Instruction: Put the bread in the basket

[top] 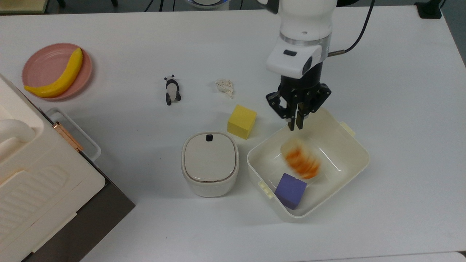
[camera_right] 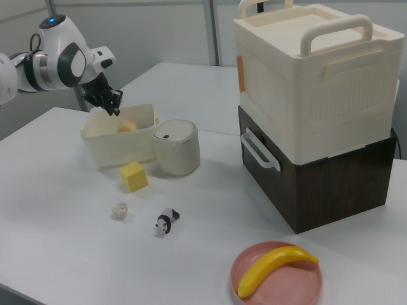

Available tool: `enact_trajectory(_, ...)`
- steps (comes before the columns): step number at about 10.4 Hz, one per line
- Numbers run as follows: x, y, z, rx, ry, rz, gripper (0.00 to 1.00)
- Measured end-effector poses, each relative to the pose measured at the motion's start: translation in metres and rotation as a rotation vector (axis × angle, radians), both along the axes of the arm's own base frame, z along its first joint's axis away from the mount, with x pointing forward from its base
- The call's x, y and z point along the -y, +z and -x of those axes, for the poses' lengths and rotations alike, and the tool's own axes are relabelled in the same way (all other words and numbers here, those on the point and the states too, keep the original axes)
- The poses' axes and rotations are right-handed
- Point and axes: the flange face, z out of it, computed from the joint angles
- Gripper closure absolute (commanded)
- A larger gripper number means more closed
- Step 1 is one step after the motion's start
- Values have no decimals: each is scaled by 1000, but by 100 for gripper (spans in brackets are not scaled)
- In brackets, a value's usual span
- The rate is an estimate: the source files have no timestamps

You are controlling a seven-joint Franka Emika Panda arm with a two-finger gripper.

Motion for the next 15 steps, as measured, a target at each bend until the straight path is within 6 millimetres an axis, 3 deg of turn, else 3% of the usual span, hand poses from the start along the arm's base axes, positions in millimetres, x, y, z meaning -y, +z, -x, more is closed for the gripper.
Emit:
enact_trajectory(2, 9, -3, -4, -2, -14, 0, 29)
enact_trajectory(4, 16, -2, -4, -12, -25, 5, 0)
enact_trajectory(5, 29, 2, -3, -41, -47, 20, 0)
enact_trajectory(7, 72, 25, 11, -155, -117, 62, 0)
enact_trajectory(10, 141, 73, 50, -261, -220, 87, 0)
enact_trajectory(13, 215, 100, 93, -352, -336, 93, 0)
enact_trajectory(15, 242, 109, 114, -382, -351, 97, 0)
